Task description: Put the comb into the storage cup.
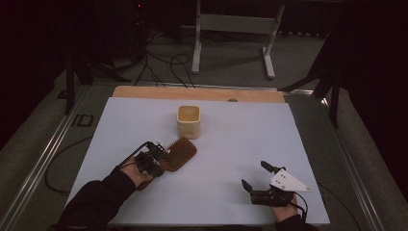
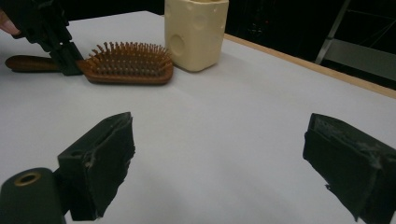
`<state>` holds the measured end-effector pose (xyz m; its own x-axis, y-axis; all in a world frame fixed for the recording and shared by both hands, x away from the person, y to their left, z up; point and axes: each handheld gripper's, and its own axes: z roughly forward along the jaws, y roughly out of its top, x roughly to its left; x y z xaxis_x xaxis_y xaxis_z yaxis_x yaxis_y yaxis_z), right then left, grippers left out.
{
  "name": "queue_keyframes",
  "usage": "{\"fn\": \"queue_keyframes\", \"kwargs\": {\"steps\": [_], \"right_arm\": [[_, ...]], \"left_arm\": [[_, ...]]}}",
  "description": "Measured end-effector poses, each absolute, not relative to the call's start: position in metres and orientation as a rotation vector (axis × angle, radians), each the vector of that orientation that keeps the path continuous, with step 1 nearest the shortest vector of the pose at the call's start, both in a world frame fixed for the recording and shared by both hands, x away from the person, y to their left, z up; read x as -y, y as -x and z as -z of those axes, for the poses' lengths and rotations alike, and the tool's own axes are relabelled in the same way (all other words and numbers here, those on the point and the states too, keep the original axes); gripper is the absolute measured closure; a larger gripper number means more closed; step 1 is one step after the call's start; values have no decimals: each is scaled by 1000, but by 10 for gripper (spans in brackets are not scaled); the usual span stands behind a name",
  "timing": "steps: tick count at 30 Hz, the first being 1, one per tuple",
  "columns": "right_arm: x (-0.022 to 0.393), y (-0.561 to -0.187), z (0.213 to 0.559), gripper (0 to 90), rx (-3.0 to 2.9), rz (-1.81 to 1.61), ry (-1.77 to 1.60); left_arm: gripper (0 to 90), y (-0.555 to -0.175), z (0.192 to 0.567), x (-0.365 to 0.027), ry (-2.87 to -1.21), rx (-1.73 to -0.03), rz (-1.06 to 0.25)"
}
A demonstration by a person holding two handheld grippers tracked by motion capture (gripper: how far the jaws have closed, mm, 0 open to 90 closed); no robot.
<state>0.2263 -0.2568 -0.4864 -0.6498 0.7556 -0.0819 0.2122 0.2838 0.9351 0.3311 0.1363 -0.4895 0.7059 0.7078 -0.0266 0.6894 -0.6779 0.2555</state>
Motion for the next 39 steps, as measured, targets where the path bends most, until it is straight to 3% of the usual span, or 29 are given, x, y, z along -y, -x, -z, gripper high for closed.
{"fn": "queue_keyframes", "kwargs": {"steps": [39], "right_arm": [[258,-228,488,86,-2031,-1361,-876]], "left_arm": [[739,-306,455,-137,-2428,-870,-270]]}}
